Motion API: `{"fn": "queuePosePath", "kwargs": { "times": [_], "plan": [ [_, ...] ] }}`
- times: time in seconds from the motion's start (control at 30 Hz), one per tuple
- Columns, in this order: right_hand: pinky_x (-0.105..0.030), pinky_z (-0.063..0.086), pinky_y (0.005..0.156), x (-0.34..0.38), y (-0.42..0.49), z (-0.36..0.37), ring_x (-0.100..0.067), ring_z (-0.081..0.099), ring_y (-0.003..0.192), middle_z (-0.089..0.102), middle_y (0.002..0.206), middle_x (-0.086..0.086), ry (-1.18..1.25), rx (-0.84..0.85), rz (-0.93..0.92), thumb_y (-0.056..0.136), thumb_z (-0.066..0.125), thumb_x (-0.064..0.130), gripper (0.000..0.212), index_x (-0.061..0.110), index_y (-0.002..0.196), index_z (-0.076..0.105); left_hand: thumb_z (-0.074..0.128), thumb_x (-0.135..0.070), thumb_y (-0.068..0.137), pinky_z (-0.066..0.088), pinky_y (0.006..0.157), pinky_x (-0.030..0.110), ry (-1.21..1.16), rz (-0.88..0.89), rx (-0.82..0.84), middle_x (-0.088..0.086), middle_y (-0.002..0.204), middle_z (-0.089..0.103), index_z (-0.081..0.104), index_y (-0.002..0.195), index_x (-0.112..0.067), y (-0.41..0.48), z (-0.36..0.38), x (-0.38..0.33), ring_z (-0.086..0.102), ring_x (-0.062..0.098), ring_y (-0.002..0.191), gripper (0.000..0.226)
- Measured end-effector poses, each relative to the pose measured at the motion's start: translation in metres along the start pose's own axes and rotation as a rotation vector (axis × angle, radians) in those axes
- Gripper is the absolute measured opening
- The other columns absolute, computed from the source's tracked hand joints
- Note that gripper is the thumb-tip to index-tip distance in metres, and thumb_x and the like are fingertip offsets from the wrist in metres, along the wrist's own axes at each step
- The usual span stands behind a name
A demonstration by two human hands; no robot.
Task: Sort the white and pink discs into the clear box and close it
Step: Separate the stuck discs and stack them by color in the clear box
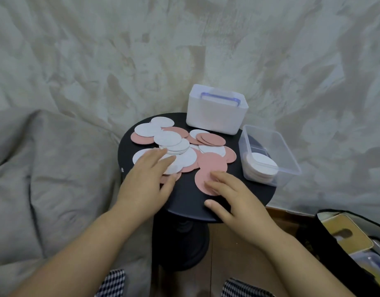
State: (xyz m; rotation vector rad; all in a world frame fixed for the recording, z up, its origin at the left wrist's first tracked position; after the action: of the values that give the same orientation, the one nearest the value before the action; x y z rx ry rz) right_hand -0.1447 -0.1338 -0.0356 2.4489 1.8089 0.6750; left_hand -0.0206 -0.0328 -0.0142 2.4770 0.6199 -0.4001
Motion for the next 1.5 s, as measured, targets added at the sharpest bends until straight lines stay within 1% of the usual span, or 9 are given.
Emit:
{"fn": "queuePosePath", "kwargs": {
  "times": [0.17, 0.43, 0.6, 0.83, 0.93, 1.07, 1.17, 1.33, 1.5],
  "plan": [
    [-0.021, 0.017, 0.112, 0.005, -0.012, 0.004, -0.001, 0.032, 0.13, 0.047, 0.139, 0.011, -0.011, -0.032, -0.041, 0.086, 0.019, 0.07, 0.071, 0.025, 0.126, 0.056, 0.039, -0.046, 0.081, 0.047, 0.089, 0.04, 0.054, 0.065, 0.159, 0.003, 0.117, 0.065, 0.07, 0.103, -0.016, -0.007, 0.018, -0.008, 0.058, 0.026, 0.112, 0.049],
    [-0.021, 0.029, 0.107, -0.008, -0.034, -0.009, -0.005, 0.04, 0.126, 0.05, 0.133, 0.008, 0.085, -0.1, -0.08, 0.075, 0.057, 0.058, 0.063, 0.018, 0.123, 0.059, 0.042, -0.046, 0.09, 0.039, 0.102, 0.031, 0.007, 0.34, 0.07, 0.004, 0.117, 0.065, 0.067, 0.11, -0.012, -0.055, 0.018, -0.031, 0.056, 0.023, 0.114, 0.046],
    [-0.027, 0.042, 0.098, -0.002, -0.04, -0.021, -0.008, 0.054, 0.113, 0.062, 0.115, 0.006, 0.093, -0.187, -0.126, 0.075, 0.067, 0.036, 0.037, 0.015, 0.105, 0.07, 0.055, -0.027, 0.082, 0.046, 0.088, 0.029, -0.129, 0.361, -0.073, 0.002, 0.105, 0.07, 0.072, 0.097, -0.012, -0.058, 0.0, -0.03, 0.057, 0.014, 0.103, 0.028],
    [-0.012, 0.048, 0.075, -0.002, -0.044, -0.051, 0.003, 0.063, 0.085, 0.067, 0.085, 0.028, 0.515, -0.367, 0.093, 0.082, 0.064, 0.025, 0.018, 0.042, 0.086, 0.062, 0.063, -0.03, 0.084, 0.045, 0.076, 0.007, -0.628, -0.195, -0.244, -0.038, 0.086, 0.064, 0.071, 0.094, -0.034, -0.05, -0.028, -0.001, 0.062, -0.01, 0.086, 0.013],
    [-0.026, 0.053, 0.072, -0.007, -0.035, -0.046, -0.007, 0.064, 0.078, 0.069, 0.084, 0.014, 0.716, -0.403, 0.217, 0.074, 0.064, 0.037, 0.006, 0.039, 0.08, 0.066, 0.06, -0.019, 0.089, 0.045, 0.072, 0.006, -0.839, -0.318, -0.202, -0.032, 0.083, 0.068, 0.07, 0.091, -0.034, -0.05, -0.019, -0.01, 0.062, -0.011, 0.081, 0.018],
    [-0.03, 0.052, 0.064, -0.005, -0.023, -0.034, -0.009, 0.058, 0.066, 0.067, 0.075, 0.007, 0.756, -0.424, 0.285, 0.077, 0.072, 0.019, 0.014, 0.03, 0.077, 0.063, 0.061, -0.017, 0.087, 0.053, 0.078, 0.024, -0.995, -0.369, -0.105, -0.013, 0.086, 0.074, 0.071, 0.091, -0.03, -0.053, -0.002, -0.024, 0.068, 0.003, 0.082, 0.016],
    [-0.016, 0.048, 0.071, 0.001, -0.014, -0.037, 0.0, 0.057, 0.075, 0.065, 0.08, 0.014, 0.614, -0.427, 0.258, 0.078, 0.071, 0.022, 0.016, 0.033, 0.082, 0.06, 0.065, -0.015, 0.085, 0.054, 0.079, 0.028, -0.971, -0.409, -0.135, -0.01, 0.088, 0.074, 0.071, 0.095, -0.025, -0.055, -0.001, -0.015, 0.069, 0.006, 0.085, 0.015],
    [-0.019, 0.016, 0.109, -0.005, 0.012, -0.013, -0.007, 0.024, 0.137, 0.032, 0.148, 0.009, 0.064, -0.081, 0.224, 0.092, 0.048, 0.041, 0.053, 0.02, 0.14, 0.038, 0.064, -0.015, 0.086, 0.054, 0.082, 0.033, -0.964, -0.512, -0.238, -0.007, 0.092, 0.074, 0.069, 0.096, -0.028, -0.057, -0.007, 0.014, 0.069, 0.008, 0.088, 0.018],
    [-0.022, 0.012, 0.112, -0.007, -0.004, -0.002, -0.008, 0.023, 0.138, 0.031, 0.149, 0.009, -0.065, 0.022, 0.166, 0.094, 0.041, 0.043, 0.048, 0.024, 0.138, 0.041, 0.063, -0.016, 0.086, 0.052, 0.069, 0.021, -0.956, -0.54, -0.274, -0.011, 0.085, 0.074, 0.068, 0.091, -0.032, -0.064, -0.01, 0.025, 0.069, 0.004, 0.08, 0.018]
  ]
}}
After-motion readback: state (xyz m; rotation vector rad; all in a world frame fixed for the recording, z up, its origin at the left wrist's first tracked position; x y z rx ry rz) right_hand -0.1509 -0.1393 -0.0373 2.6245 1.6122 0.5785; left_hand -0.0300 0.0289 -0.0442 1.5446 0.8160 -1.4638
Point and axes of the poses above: each hand's wrist, its own y-axis towards the middle knuckle, its own z-axis out of the palm, x = y × z, the point moved 10 cm from there along y, towards the middle knuckle
